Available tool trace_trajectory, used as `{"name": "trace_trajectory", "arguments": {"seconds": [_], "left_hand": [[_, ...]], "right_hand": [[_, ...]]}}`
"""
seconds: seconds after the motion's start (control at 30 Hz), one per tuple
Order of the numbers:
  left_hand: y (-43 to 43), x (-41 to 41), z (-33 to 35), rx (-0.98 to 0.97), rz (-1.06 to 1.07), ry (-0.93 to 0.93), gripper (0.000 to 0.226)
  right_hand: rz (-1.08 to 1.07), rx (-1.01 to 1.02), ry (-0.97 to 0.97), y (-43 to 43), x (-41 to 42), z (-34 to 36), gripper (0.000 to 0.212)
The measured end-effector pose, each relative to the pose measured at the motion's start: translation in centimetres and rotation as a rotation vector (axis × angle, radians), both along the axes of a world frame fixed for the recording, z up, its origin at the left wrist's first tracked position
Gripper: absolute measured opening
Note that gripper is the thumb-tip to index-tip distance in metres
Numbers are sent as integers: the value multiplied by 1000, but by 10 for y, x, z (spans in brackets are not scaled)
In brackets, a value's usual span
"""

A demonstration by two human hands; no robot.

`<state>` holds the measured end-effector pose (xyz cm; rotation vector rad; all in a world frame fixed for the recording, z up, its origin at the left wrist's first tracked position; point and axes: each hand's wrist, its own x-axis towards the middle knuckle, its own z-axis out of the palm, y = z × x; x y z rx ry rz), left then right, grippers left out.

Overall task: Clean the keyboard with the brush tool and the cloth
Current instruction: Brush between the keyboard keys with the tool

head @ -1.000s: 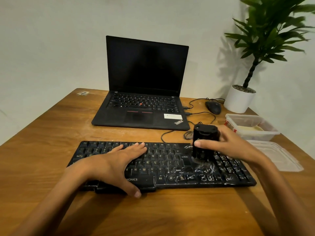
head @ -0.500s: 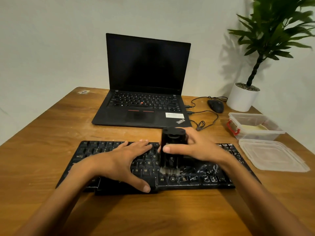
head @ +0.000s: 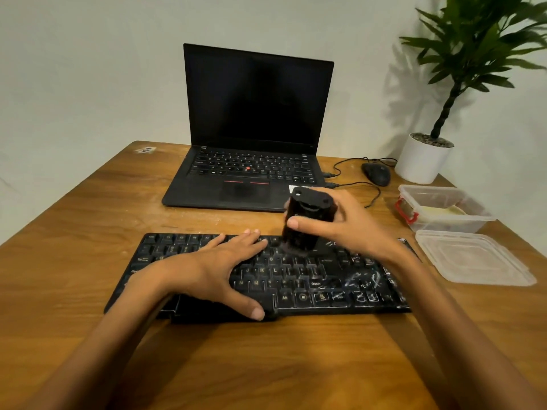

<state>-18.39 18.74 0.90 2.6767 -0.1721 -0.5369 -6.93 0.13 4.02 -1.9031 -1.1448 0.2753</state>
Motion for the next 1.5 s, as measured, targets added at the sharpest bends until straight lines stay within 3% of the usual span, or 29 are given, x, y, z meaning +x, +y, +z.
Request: {"name": "trace_trajectory", "arguments": {"seconds": [0.13,0.27,0.43,0.57,0.7,0.87,1.07,1.17,1.23,1.37,1.43,1.5], "left_hand": [[-1,-2,2,-35,9,-7,102],[4,0,-5,-7,-16,-13,109],[5,1,-7,-23,-20,-23,109],[4,0,-5,-28,3,-9,104],[4,0,-6,-17,-12,-16,107],[6,2,-8,1,-25,-10,108],[6,3,-10,11,-27,-13,108],[7,3,-10,6,-30,-19,108],[7,2,-9,9,-30,-19,108],[6,2,-10,11,-27,-20,108],[7,3,-10,19,-29,-23,109],[7,3,-9,21,-26,-18,109]], "right_hand": [[188,-40,76,9,-19,-12,37],[105,-56,175,-31,-3,-12,38],[-22,-134,106,-74,20,2,45],[120,61,159,-29,-8,-1,30],[179,-48,151,-14,-18,-15,28],[57,-125,168,-69,10,-2,40],[154,-95,174,-36,-10,-7,37],[46,-85,56,-23,-7,-7,52],[-31,12,53,-24,-2,-2,50],[149,-108,187,-24,-15,-12,44],[34,-71,128,-25,-8,-13,46],[-78,25,71,-28,-2,-6,34]]}}
